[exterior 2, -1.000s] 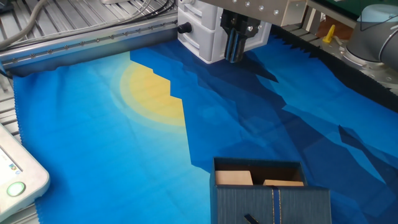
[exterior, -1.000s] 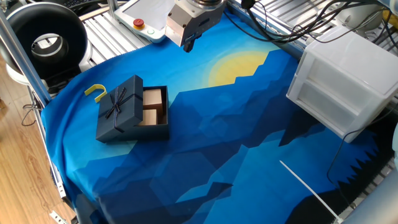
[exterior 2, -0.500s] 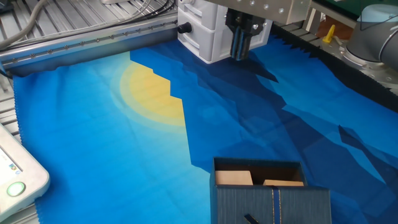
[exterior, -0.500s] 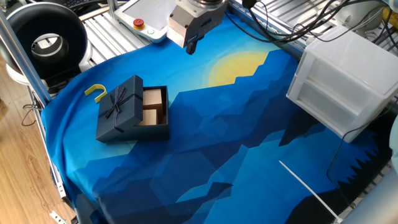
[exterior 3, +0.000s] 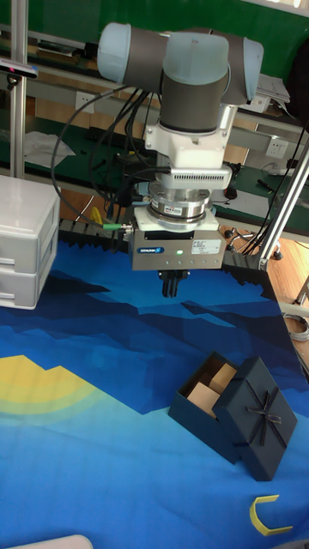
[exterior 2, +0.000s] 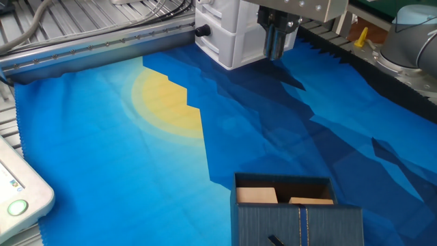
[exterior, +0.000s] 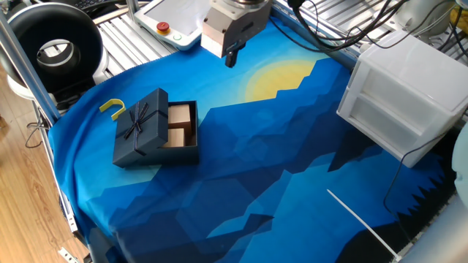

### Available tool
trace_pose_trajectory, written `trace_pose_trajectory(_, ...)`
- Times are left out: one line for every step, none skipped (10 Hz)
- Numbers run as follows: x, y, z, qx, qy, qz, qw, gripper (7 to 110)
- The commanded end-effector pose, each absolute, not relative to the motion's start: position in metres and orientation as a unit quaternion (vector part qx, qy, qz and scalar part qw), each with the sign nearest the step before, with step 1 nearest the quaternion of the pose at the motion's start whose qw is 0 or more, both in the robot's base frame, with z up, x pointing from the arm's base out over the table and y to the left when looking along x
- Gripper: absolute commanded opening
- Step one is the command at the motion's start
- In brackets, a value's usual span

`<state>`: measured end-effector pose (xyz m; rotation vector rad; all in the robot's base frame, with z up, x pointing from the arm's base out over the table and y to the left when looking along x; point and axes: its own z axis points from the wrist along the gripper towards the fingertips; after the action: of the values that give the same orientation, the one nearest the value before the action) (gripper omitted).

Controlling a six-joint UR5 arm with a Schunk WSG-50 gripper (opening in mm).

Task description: Slide the outer casing onto the gift box

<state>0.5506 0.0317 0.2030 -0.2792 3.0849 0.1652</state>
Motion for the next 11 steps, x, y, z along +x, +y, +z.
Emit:
trace_pose_trajectory(0.5414, 0.0251, 0.2047, -0.095, 0.994, 0.051, -0.001, 7)
trace_pose_trajectory(0.5391, 0.0274, 0.2102, -0.097, 0.994, 0.055, -0.003, 7)
trace_pose_trajectory(0.5388, 0.0327, 0.2131, -0.098, 0.993, 0.067, -0.002, 7)
trace_pose_trajectory(0.5398, 0.0341, 0.2126, -0.097, 0.993, 0.07, 0.0, 7)
trace_pose_trajectory(0.5398, 0.0326, 0.2122, -0.097, 0.993, 0.067, -0.001, 7)
trace_pose_trajectory(0.539, 0.0323, 0.2124, -0.097, 0.993, 0.066, -0.002, 7)
trace_pose_trajectory(0.5394, 0.0304, 0.212, -0.097, 0.993, 0.062, -0.002, 7)
trace_pose_trajectory(0.5398, 0.0307, 0.2119, -0.096, 0.993, 0.063, -0.001, 7)
trace_pose_trajectory(0.5398, 0.0319, 0.2121, -0.095, 0.993, 0.065, -0.001, 7)
trace_pose_trajectory(0.5397, 0.0315, 0.2121, -0.095, 0.993, 0.064, -0.001, 7)
trace_pose_trajectory(0.5397, 0.0315, 0.2122, -0.095, 0.993, 0.064, -0.001, 7)
